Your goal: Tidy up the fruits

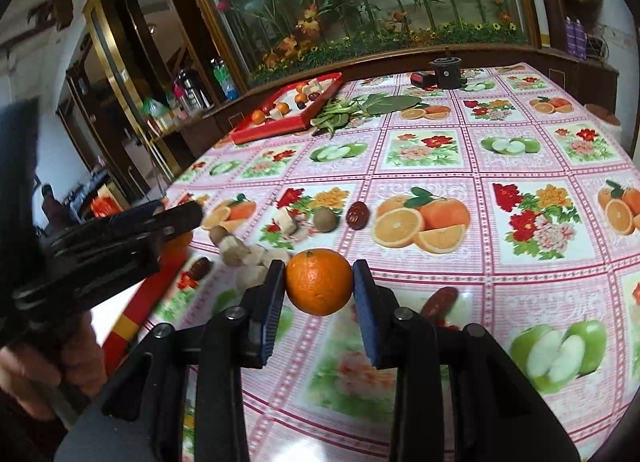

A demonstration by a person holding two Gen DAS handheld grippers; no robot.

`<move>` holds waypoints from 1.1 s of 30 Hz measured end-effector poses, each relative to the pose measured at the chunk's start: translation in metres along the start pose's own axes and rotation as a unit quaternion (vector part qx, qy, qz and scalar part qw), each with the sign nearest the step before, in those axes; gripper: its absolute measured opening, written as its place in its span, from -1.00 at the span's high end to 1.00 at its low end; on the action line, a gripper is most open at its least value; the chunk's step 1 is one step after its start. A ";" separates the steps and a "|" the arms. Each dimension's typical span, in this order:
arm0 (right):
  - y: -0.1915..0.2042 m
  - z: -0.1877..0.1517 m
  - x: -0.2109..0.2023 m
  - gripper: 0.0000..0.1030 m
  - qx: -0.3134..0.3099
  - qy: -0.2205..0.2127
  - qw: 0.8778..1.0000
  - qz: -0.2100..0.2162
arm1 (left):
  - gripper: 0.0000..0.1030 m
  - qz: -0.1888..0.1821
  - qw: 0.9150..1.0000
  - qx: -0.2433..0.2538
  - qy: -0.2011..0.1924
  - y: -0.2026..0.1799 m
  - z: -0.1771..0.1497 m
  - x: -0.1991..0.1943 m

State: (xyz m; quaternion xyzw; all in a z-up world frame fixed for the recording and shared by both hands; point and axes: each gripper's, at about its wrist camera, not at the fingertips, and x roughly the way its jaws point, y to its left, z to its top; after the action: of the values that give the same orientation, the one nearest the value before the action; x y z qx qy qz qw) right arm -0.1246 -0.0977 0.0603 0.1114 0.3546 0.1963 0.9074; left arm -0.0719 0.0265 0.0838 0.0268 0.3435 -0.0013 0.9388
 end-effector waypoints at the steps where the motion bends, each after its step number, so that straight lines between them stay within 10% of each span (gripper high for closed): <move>1: 0.003 0.000 0.000 0.30 0.004 0.000 1.000 0.003 | 0.11 0.004 1.000 -0.001 -0.005 0.003 -0.001 -0.005; 14: 0.029 -0.003 -0.005 0.30 -0.010 -0.001 1.000 -0.013 | 0.10 -0.005 0.999 -0.052 0.015 0.061 -0.025 -0.022; 24: 0.025 -0.018 0.004 0.30 -0.027 0.018 0.999 -0.004 | -0.39 -0.024 0.996 0.010 0.086 0.063 -0.067 -0.029; 33: 0.021 -0.019 0.009 0.30 -0.010 0.030 0.999 0.017 | -0.39 -0.023 0.993 0.036 0.114 0.042 -0.067 0.007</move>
State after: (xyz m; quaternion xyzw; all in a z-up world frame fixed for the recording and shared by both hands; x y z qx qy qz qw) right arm -0.1377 -0.0741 0.0485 0.1023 0.3771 0.2190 0.8941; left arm -0.1091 0.0717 0.0306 0.0526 0.4482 -0.0318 0.8918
